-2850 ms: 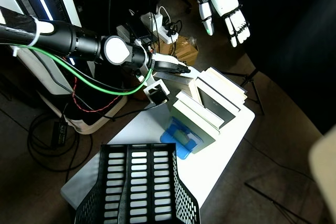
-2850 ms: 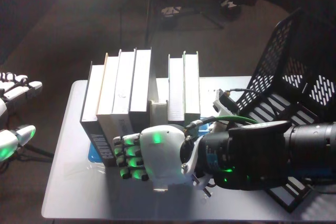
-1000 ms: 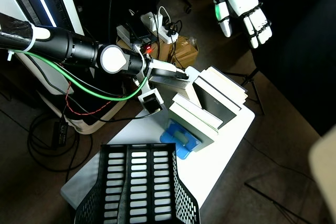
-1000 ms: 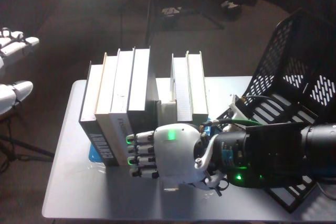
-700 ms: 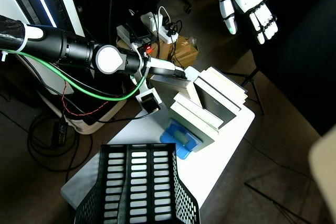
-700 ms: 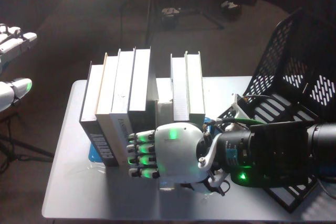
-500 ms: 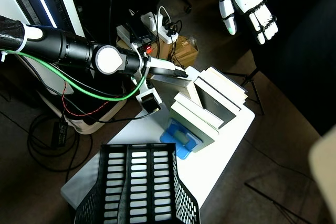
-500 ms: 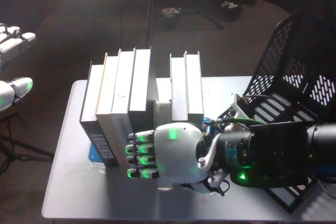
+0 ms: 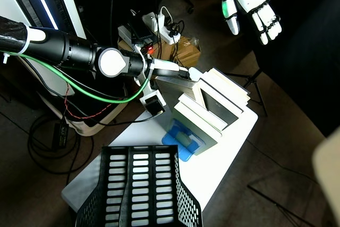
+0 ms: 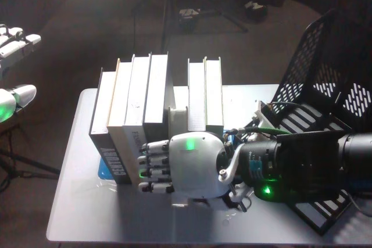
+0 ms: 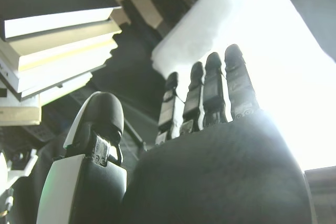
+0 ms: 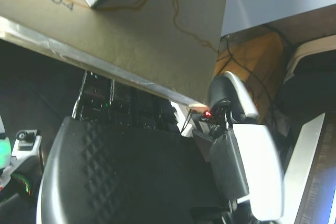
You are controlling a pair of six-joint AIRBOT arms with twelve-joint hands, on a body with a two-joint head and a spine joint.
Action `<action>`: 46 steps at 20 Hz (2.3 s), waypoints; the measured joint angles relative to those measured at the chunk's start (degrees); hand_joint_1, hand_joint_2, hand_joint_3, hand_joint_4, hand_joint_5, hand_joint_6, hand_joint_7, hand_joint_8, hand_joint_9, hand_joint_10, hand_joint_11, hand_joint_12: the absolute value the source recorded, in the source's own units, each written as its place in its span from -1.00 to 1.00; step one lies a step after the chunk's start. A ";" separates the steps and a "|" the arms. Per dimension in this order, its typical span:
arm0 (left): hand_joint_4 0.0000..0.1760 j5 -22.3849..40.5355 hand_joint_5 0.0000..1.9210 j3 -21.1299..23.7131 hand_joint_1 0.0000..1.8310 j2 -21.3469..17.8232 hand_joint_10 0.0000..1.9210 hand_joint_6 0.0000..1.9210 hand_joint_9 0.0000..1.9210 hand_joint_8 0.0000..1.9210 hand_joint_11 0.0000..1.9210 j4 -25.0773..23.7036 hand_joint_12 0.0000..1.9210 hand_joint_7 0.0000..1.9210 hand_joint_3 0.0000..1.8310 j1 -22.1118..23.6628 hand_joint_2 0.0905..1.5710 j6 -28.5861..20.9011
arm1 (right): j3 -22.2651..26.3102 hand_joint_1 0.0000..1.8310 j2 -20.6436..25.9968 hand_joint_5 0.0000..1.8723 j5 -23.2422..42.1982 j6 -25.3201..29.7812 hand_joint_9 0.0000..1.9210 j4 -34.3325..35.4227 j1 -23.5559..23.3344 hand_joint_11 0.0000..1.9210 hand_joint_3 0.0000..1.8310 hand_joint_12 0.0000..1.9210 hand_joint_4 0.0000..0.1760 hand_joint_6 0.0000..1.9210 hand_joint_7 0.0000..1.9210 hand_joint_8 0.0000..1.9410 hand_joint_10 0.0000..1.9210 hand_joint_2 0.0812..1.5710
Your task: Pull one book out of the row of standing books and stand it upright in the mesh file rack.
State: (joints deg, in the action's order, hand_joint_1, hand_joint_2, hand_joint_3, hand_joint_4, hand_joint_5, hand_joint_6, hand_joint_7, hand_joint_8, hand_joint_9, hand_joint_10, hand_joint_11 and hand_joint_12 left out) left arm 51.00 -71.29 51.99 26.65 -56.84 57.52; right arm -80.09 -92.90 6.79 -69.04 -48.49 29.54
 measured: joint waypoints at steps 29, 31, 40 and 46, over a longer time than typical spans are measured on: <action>-0.80 1.68 -0.81 0.79 -0.37 -0.02 -1.00 -0.99 -0.92 -1.00 -1.00 -0.50 -0.62 -0.90 -1.00 0.07 0.79 -1.25 | 13.57 0.49 13.46 -0.18 6.23 -1.05 -0.10 -1.55 -2.86 -0.35 -0.99 0.71 -1.00 0.32 0.07 -0.05 0.34 0.42; -0.67 1.73 -0.82 1.09 -0.37 -0.02 -1.00 -1.00 -0.94 -1.00 -1.00 -0.48 -0.66 -0.91 -1.00 0.07 0.79 -1.27 | 14.47 0.48 15.28 -0.18 7.32 9.57 -0.17 -11.74 -4.61 -0.41 -0.99 0.74 -1.00 0.42 0.00 -0.02 0.43 0.46; -0.55 1.36 -0.84 1.14 -0.58 0.00 -1.00 -1.00 -1.00 -1.00 -1.00 -0.61 -1.00 -0.96 -1.00 0.07 0.86 -1.27 | 19.39 0.46 23.71 -0.30 12.28 23.43 -0.24 -23.58 -8.31 -0.30 -0.99 0.80 -1.00 0.48 -0.12 0.24 0.59 0.53; -0.34 1.18 -0.87 1.38 -0.60 0.00 -1.00 -1.00 -1.00 -0.99 -0.99 -0.76 -0.99 -0.97 -1.00 0.07 0.87 -1.27 | 23.08 0.43 29.16 -0.33 14.49 24.30 -0.21 -24.15 -10.12 -0.41 -1.00 0.84 -1.00 0.38 -0.12 0.36 0.59 0.54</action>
State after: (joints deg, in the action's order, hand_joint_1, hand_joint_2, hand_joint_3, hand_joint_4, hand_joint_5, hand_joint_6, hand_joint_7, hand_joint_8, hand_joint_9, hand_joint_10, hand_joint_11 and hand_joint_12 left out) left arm 52.18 -69.91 51.99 25.89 -56.77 56.25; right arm -57.01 -63.75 21.28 -44.73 -72.64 19.42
